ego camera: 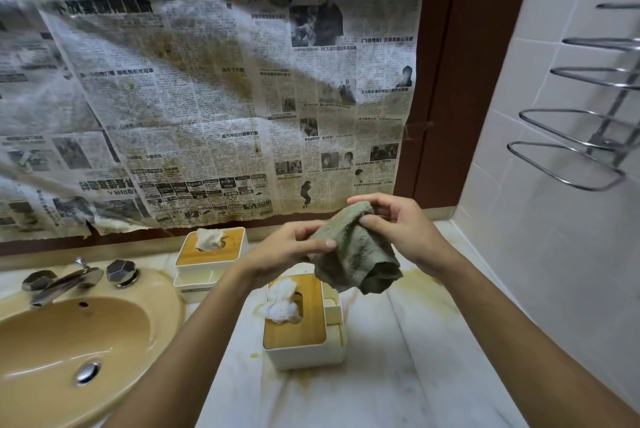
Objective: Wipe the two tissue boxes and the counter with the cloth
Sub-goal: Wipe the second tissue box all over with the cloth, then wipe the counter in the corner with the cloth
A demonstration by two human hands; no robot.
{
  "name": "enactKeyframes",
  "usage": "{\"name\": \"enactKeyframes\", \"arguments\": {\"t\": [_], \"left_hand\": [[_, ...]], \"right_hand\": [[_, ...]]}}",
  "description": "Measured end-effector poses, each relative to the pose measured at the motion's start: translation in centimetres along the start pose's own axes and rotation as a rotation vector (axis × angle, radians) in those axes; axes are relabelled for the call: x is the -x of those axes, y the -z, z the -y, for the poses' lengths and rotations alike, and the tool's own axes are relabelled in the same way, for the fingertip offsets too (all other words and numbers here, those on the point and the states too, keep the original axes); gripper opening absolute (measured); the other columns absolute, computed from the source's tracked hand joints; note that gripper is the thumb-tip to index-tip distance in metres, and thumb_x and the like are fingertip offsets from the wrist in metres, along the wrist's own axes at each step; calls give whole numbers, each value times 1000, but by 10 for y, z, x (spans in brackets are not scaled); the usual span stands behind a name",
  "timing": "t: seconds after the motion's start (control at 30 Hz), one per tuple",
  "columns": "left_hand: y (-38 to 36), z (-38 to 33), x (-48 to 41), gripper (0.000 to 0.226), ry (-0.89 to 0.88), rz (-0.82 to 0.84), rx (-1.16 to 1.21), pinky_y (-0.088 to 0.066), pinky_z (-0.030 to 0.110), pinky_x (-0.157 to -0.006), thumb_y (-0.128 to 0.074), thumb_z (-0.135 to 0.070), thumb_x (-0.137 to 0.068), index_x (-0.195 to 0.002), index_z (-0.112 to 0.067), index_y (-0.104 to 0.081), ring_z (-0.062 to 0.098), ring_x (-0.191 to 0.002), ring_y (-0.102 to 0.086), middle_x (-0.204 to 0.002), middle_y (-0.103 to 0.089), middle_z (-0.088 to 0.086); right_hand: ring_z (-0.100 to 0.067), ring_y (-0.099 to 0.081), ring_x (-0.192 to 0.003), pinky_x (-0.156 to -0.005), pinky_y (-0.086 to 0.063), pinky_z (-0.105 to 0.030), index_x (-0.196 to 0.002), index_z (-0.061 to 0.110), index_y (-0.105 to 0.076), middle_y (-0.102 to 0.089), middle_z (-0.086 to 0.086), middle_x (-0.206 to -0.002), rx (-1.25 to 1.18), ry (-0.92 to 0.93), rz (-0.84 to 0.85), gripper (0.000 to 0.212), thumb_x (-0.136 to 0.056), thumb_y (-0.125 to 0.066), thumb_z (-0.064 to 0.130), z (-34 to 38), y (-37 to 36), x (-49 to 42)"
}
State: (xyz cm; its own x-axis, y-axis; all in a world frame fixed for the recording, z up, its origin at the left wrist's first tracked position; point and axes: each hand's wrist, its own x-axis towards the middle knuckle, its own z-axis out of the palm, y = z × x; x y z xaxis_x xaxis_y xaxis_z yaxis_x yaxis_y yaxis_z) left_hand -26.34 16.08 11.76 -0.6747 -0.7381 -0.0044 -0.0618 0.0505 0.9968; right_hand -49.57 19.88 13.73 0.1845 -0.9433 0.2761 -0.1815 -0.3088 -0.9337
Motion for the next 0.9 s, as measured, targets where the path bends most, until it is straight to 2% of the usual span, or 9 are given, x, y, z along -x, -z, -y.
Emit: {"name": "enactKeyframes", "arguments": {"t": [0.1,0.17,0.27,0.33,0.47,0.6,0.67,0.73,0.9], "left_hand": [[-13,11,-7,39,16,4,-46,-50,46,-98,-66,-14,-93,-128,1,-57,32,-114,-62,-126,-62,26],[-20,18,-10,43,30,-48,-20,-45,51,-99,-69,-16,-90,-124,6,-55,32,-107,-61,-118,-63,27],[-27,23,-15,53,60,-56,18,-50,44,-87,-76,-15,-82,-120,11,-49,31,-100,-62,-107,-65,17],[-26,24,-17,54,80,-45,18,-54,37,-89,-79,-14,-80,-123,5,-53,30,-105,-65,-113,-68,16],[-18,25,-22,34,109,-59,-22,-56,37,-86,-77,-24,-84,-115,-10,-69,27,-107,-68,-115,-71,14],[-23,39,-33,34,108,-186,-29,-55,42,-77,-71,-23,-89,-109,3,-66,28,-86,-67,-98,-69,24],[-29,51,-40,31,132,-220,-21,-54,48,-79,-72,-17,-89,-109,4,-64,31,-85,-67,-96,-67,25],[-35,60,-47,27,179,-238,-45,-54,45,-76,-75,-16,-86,-105,0,-65,29,-87,-67,-94,-67,21],[-44,80,-74,15,356,-76,-213,-57,33,-62,-78,-18,-83,-89,-12,-66,18,-76,-70,-83,-69,7]], "right_hand": [[-13,-70,-105,-80,-56,-21,-121,21,-68,-75,0,-109,-36,-42,66,35,-97,-54,0,0,6,7],[-16,-71,-103,-81,-58,-28,-119,20,-68,-75,-3,-107,-29,-70,79,33,-99,-51,0,-1,11,11],[-22,-70,-98,-82,-58,-42,-111,11,-69,-73,-12,-105,3,-111,72,27,-99,-49,-3,-4,17,14],[-26,-69,-94,-77,-58,-48,-106,8,-68,-71,-15,-103,25,-146,30,24,-98,-49,-4,-8,19,15],[-25,-70,-80,-61,-59,-40,-104,19,-66,-72,-12,-96,22,-241,-87,22,-100,-49,6,-23,24,20],[-16,-69,-70,-53,-56,-34,-105,23,-62,-73,-13,-90,-16,-340,-155,20,-104,-44,15,-46,23,32],[-18,-70,-73,-53,-57,-36,-106,23,-61,-72,-14,-90,-30,-363,-193,19,-104,-44,15,-59,23,38],[-16,-70,-71,-52,-57,-37,-106,26,-61,-71,-12,-87,-5,-386,-231,19,-104,-45,15,-72,27,43],[-11,-66,-58,-47,-55,-32,-102,26,-65,-69,-9,-84,23,-508,-241,19,-102,-49,16,-112,46,61]]}}
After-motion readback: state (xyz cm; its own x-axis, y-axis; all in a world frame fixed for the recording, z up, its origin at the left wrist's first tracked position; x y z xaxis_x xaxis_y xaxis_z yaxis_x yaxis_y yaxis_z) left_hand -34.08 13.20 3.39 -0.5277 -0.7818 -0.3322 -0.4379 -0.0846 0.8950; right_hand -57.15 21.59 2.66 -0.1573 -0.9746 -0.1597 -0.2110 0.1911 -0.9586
